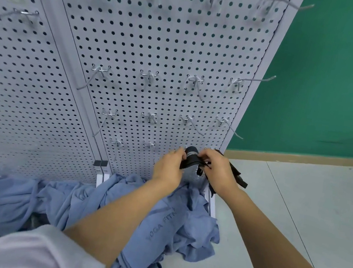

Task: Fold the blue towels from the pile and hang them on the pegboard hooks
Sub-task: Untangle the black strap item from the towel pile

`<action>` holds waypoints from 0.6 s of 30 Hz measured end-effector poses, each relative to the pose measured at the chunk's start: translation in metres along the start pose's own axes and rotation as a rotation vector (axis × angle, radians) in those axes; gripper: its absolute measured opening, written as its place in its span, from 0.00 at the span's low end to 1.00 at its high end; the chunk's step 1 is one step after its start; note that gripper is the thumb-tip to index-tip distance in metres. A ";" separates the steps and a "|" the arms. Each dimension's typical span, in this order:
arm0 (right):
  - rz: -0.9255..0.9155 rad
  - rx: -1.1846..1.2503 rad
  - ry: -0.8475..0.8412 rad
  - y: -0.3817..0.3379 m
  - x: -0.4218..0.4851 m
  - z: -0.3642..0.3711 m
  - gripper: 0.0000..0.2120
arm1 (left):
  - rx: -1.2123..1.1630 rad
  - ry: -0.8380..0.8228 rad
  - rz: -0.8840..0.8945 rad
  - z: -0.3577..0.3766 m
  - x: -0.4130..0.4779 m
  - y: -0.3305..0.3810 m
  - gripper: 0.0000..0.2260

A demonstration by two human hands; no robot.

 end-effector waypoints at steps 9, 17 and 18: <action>-0.063 -0.099 -0.023 -0.037 -0.036 -0.022 0.16 | -0.150 -0.029 -0.006 -0.034 -0.037 0.001 0.11; -0.097 -0.078 -0.103 -0.088 -0.080 -0.002 0.13 | -0.204 0.046 -0.023 -0.094 -0.094 -0.038 0.10; -0.096 -0.072 -0.123 -0.092 -0.082 0.007 0.13 | -0.195 0.043 -0.038 -0.098 -0.100 -0.048 0.09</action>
Point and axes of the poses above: each hand's wrist, its own x-axis towards the middle knuckle, its own z-axis out of the palm, y = z × x, the point moved 7 cm from there along x, towards the middle knuckle, and after that the axes turned 3 degrees about -y, right-handed, at the moved point
